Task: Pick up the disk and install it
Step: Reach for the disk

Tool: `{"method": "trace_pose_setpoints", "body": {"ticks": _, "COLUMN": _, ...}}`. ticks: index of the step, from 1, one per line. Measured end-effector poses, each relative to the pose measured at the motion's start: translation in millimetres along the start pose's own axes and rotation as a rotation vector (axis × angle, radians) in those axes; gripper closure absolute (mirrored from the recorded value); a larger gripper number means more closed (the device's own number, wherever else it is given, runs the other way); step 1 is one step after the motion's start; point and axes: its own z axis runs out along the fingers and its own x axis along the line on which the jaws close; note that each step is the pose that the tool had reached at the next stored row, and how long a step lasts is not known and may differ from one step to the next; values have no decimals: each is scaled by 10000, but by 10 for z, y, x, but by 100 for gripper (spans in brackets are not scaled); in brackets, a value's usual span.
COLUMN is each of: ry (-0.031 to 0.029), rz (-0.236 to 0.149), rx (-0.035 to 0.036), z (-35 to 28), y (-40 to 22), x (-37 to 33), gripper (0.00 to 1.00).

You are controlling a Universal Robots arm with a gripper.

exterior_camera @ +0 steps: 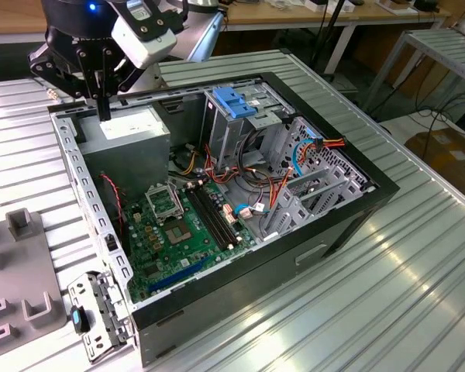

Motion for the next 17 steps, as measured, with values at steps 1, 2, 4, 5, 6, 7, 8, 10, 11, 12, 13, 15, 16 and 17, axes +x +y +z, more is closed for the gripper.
{"method": "trace_pose_setpoints", "body": {"ticks": 1, "ry": 0, "rz": 1, "rx": 1, "z": -1, "y": -1, "x": 16, "gripper": 89}}
{"method": "trace_pose_setpoints", "body": {"ticks": 2, "ry": 0, "rz": 1, "rx": 0, "z": -1, "y": -2, "x": 26, "gripper": 89}}
{"method": "trace_pose_setpoints", "body": {"ticks": 4, "ry": 1, "rz": 1, "rx": 0, "z": -1, "y": -4, "x": 48, "gripper": 89}}
{"method": "trace_pose_setpoints", "body": {"ticks": 5, "ry": 0, "rz": 1, "rx": 0, "z": -1, "y": -4, "x": 56, "gripper": 89}}
{"method": "trace_pose_setpoints", "body": {"ticks": 6, "ry": 0, "rz": 1, "rx": 0, "z": -2, "y": -5, "x": 64, "gripper": 89}}
{"method": "trace_pose_setpoints", "body": {"ticks": 7, "ry": 0, "rz": 1, "rx": 0, "z": -2, "y": -5, "x": 71, "gripper": 89}}
{"method": "trace_pose_setpoints", "body": {"ticks": 8, "ry": 0, "rz": 1, "rx": 1, "z": -2, "y": -6, "x": 78, "gripper": 89}}
{"method": "trace_pose_setpoints", "body": {"ticks": 10, "ry": 0, "rz": 1, "rx": 0, "z": -2, "y": -7, "x": 94, "gripper": 89}}
{"method": "trace_pose_setpoints", "body": {"ticks": 11, "ry": 0, "rz": 1, "rx": 0, "z": -3, "y": -8, "x": 101, "gripper": 89}}
{"method": "trace_pose_setpoints", "body": {"ticks": 12, "ry": 0, "rz": 1, "rx": 0, "z": -3, "y": -9, "x": 115, "gripper": 89}}
{"method": "trace_pose_setpoints", "body": {"ticks": 13, "ry": 0, "rz": 1, "rx": 0, "z": -4, "y": -10, "x": 128, "gripper": 89}}
{"method": "trace_pose_setpoints", "body": {"ticks": 15, "ry": 0, "rz": 0, "rx": 0, "z": -4, "y": -11, "x": 152, "gripper": 89}}
{"method": "trace_pose_setpoints", "body": {"ticks": 16, "ry": 0, "rz": 1, "rx": 0, "z": -4, "y": -12, "x": 159, "gripper": 89}}
{"method": "trace_pose_setpoints", "body": {"ticks": 17, "ry": 0, "rz": 0, "rx": -1, "z": -4, "y": -12, "x": 166, "gripper": 89}}
